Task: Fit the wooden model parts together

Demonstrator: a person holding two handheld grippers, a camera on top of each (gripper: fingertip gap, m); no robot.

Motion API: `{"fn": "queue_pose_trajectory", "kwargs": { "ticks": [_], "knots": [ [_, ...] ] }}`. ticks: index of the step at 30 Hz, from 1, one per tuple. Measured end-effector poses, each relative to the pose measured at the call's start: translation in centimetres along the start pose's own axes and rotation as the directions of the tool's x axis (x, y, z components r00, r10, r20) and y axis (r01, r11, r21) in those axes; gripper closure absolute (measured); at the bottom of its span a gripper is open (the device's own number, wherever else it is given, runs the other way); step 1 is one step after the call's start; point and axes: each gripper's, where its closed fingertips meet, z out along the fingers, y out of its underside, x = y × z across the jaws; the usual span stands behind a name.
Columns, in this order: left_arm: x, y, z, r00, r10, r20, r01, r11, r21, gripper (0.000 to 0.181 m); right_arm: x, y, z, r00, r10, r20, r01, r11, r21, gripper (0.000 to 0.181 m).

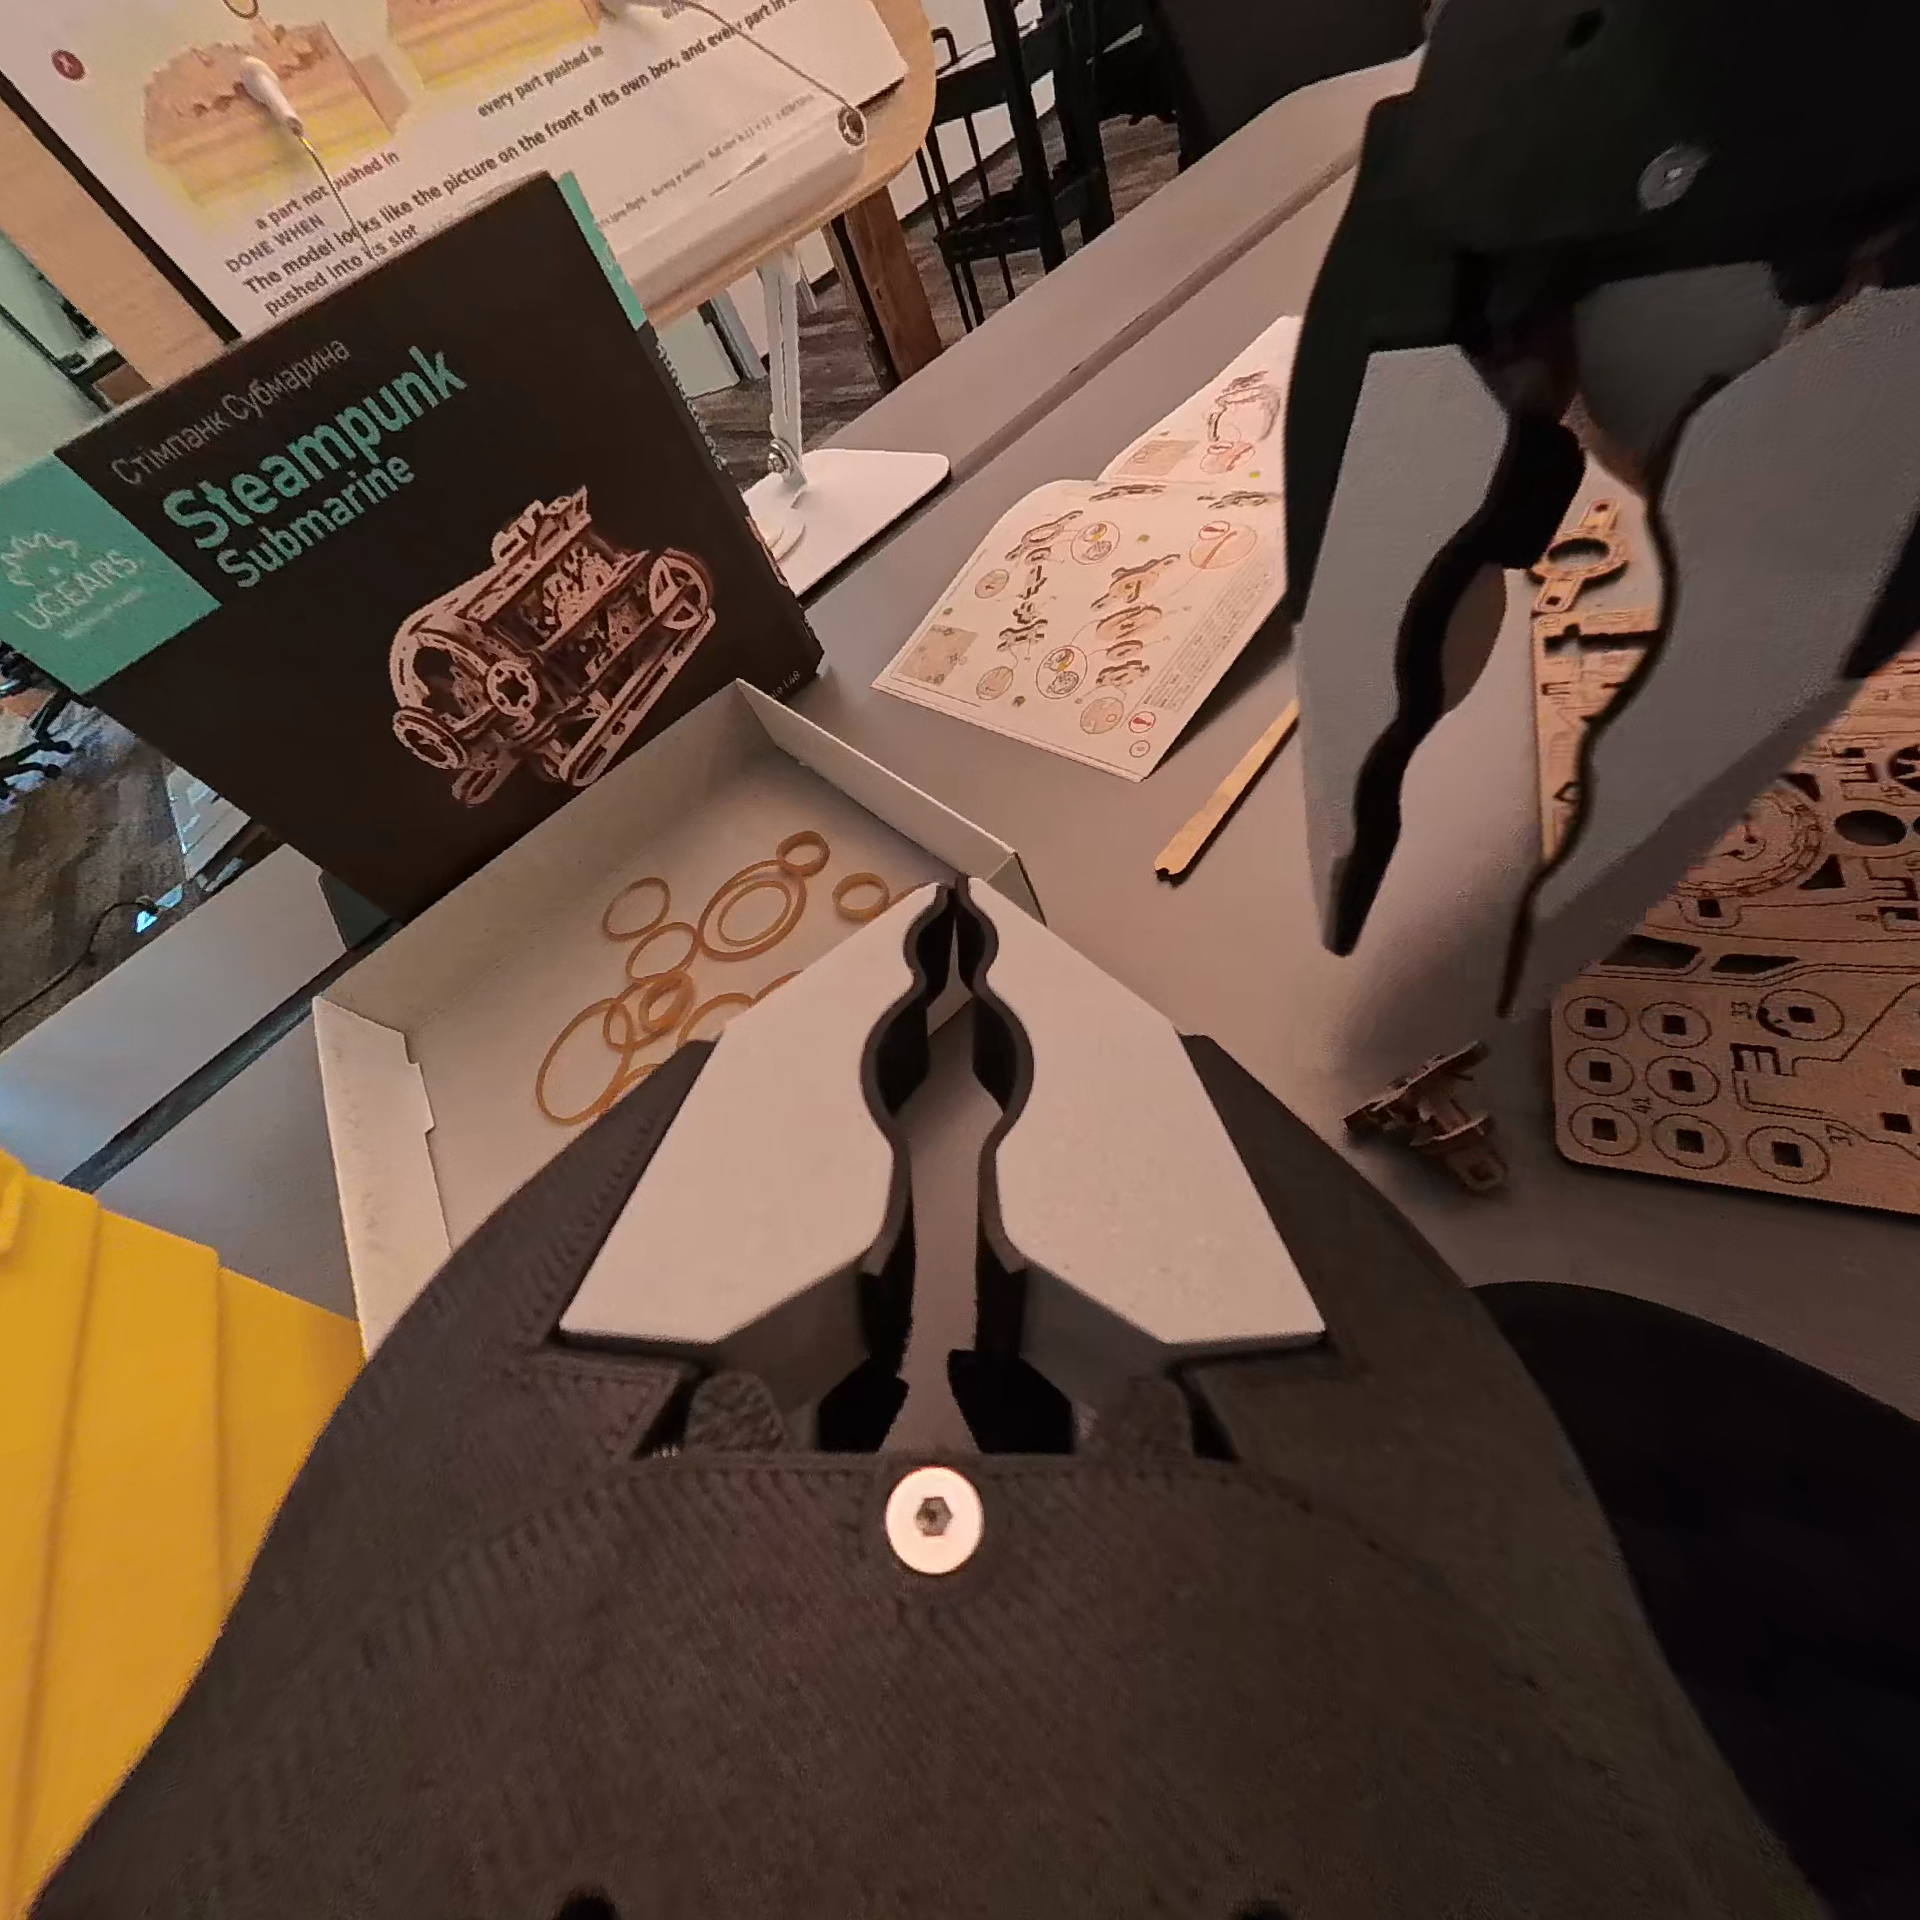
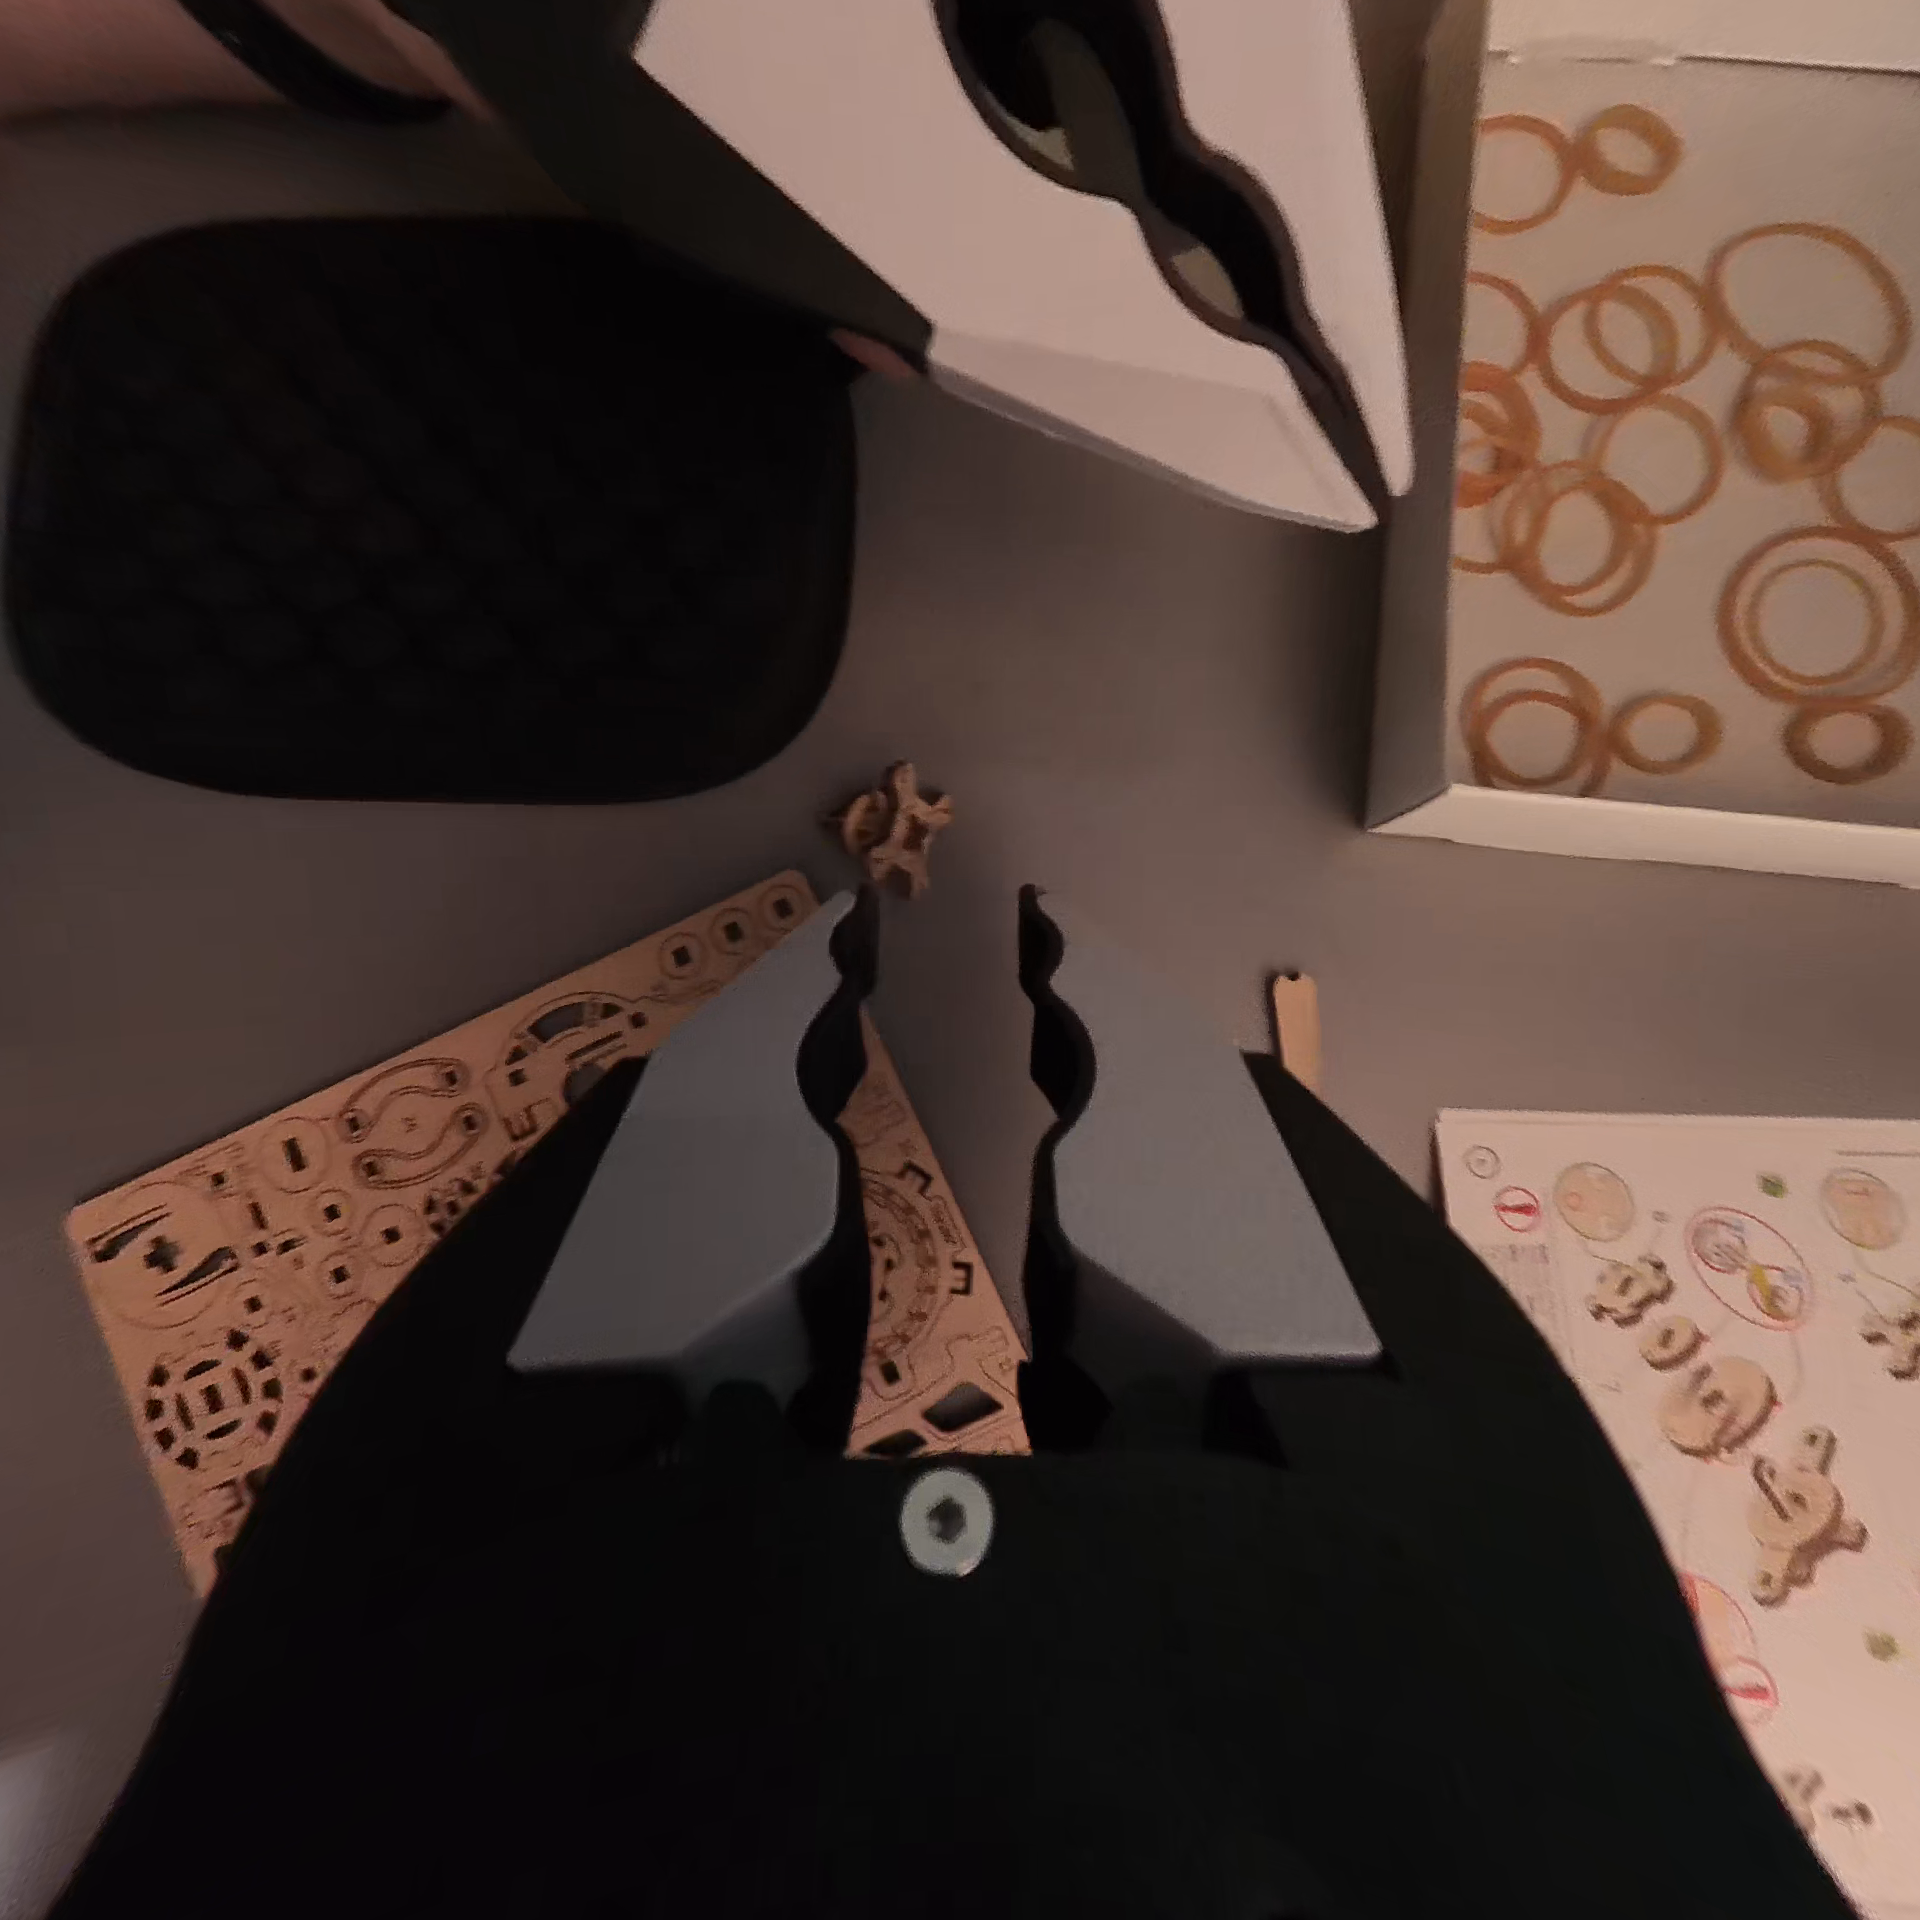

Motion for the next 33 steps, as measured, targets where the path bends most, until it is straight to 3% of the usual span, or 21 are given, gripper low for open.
{"fn": "queue_pose_trajectory", "kwargs": {
  "ticks": [11, 19, 25, 30, 33],
  "knots": [
    [-0.4, -0.2, -0.2, 1.0, -0.009, 0.017, 0.009, 1.0, 0.005, 0.181, -1.1, -0.1, 2.2, 0.99, -0.095, -0.107, 0.092, 0.995, -0.036, 0.151],
    [-0.2, 0.1, -0.1, 1.0, -0.008, 0.007, 0.008, 1.0, -0.009, 0.181, -0.9, 0.0, 2.5, 0.97, -0.165, -0.178, 0.151, 0.985, -0.087, 0.164],
    [0.1, 0.5, 0.1, 1.0, -0.006, -0.014, 0.006, 1.0, -0.027, 0.181, -0.4, 0.3, 2.2, 0.962, -0.192, -0.194, 0.175, 0.979, -0.101, 0.164],
    [1.8, 1.2, 0.3, 0.992, 0.028, -0.123, -0.036, 0.997, -0.062, 0.181, -0.3, 0.8, 1.9, 0.97, -0.211, -0.123, 0.199, 0.975, -0.104, 0.164],
    [3.2, 1.2, 0.2, 0.979, 0.023, -0.202, -0.036, 0.997, -0.064, 0.179, -0.4, 1.1, 1.3, 0.997, -0.072, 0.015, 0.073, 0.996, -0.05, 0.164]
  ]
}}
